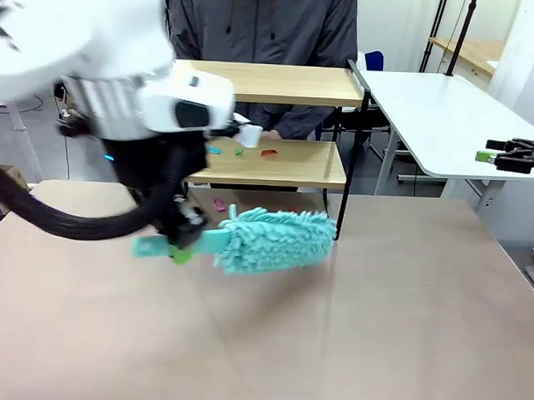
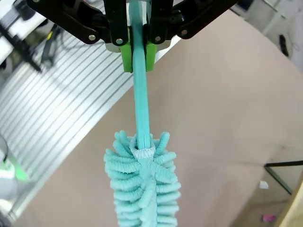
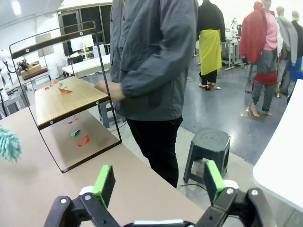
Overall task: Clean the shelf.
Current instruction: Clean the specific section of the Shelf indicated by the human with the Duster.
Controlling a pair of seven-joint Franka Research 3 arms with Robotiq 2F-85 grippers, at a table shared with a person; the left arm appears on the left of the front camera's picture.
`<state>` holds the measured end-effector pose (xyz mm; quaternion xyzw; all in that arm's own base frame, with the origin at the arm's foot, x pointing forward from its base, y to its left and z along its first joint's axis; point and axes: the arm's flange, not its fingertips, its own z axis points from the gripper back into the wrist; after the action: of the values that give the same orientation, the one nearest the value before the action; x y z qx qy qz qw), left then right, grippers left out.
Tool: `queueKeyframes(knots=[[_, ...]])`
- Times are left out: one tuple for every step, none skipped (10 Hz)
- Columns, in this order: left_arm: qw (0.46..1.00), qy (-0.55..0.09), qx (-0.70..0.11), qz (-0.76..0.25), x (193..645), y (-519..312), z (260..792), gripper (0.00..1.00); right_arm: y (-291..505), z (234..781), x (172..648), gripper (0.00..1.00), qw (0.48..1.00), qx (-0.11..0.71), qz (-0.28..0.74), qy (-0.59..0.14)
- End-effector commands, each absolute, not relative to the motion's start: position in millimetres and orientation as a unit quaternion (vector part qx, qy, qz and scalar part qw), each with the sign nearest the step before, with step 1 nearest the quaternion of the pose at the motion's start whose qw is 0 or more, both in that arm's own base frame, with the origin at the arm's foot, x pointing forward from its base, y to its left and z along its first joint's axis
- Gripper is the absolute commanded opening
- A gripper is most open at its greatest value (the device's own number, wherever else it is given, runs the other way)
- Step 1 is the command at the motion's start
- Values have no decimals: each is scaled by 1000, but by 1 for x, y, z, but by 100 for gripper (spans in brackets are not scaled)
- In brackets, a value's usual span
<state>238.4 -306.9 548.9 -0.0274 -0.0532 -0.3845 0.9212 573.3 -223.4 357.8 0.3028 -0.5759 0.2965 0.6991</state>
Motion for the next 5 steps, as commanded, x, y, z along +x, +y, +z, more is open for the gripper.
queueKeyframes(knots=[[939, -86, -19, -332, 243, -348, 546, 13, -221, 360, 573, 100, 698, 302, 298, -576], [947, -82, -30, -308, 247, -362, 538, 13, -221, 360, 573, 100, 698, 302, 298, -576], [955, -75, -30, -287, 249, -374, 535, 13, -221, 360, 573, 100, 698, 302, 298, -576], [940, -77, -32, -330, 235, -352, 538, 13, -221, 360, 573, 100, 698, 302, 298, -576], [940, -77, -32, -330, 235, -352, 538, 13, -221, 360, 573, 100, 698, 302, 298, -576]])
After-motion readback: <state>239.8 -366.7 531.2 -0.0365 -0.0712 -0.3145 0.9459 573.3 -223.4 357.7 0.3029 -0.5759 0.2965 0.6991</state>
